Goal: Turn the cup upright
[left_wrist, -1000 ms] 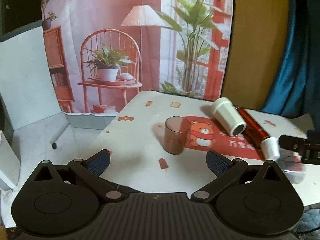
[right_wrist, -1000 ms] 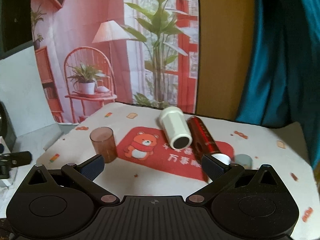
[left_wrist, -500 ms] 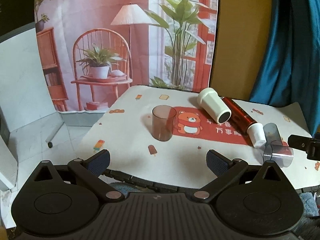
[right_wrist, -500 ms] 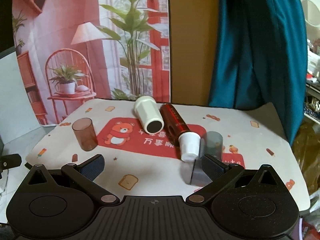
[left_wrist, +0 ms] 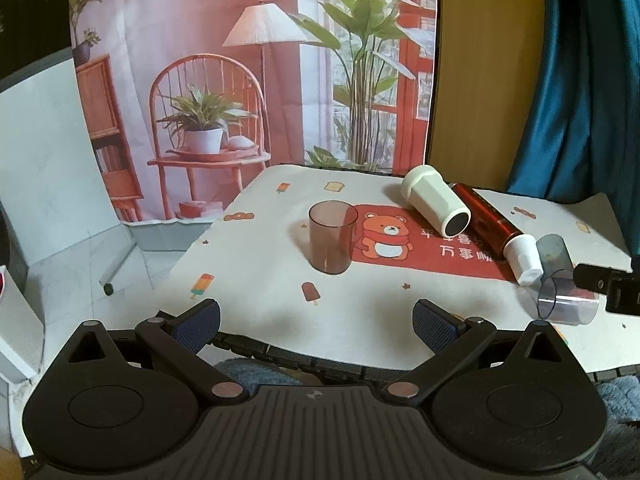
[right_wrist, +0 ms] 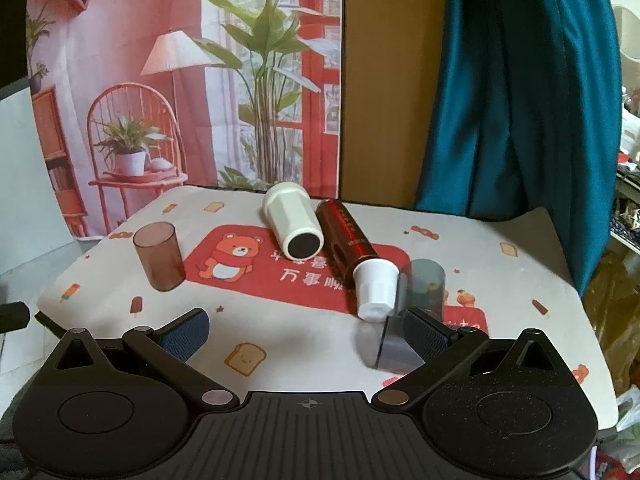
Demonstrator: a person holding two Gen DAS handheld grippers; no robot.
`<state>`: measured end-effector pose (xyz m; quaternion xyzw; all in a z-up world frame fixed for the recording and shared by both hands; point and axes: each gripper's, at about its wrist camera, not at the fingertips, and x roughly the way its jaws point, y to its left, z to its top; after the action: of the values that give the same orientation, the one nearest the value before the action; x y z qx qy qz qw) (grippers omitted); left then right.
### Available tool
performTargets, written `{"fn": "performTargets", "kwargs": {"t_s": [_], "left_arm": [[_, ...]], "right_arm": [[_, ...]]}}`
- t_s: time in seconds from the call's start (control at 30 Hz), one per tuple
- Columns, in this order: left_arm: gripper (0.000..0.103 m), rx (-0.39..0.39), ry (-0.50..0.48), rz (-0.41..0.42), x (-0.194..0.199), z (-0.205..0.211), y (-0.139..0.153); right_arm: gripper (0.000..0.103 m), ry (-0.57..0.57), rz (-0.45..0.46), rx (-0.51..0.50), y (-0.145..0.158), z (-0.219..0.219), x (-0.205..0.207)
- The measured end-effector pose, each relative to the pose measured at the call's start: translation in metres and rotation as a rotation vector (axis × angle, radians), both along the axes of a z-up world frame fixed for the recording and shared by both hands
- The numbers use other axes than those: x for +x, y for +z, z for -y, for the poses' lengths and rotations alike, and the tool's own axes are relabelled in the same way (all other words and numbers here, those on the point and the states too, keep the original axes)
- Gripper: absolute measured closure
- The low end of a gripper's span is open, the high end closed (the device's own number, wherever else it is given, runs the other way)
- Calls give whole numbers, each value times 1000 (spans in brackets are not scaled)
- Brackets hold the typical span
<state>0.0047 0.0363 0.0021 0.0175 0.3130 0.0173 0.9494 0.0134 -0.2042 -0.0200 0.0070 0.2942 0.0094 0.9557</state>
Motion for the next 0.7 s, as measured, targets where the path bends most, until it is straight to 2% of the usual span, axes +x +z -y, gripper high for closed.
{"fn": "performTargets", "kwargs": {"t_s": [0.33, 0.7], "left_arm": [[0, -19, 19, -7, 1, 0, -2], [0, 11, 24, -15, 0, 6, -3]], "right_arm": [[0, 12, -24, 2, -4, 1, 2], [0, 11, -41, 11, -5, 4, 5]]}}
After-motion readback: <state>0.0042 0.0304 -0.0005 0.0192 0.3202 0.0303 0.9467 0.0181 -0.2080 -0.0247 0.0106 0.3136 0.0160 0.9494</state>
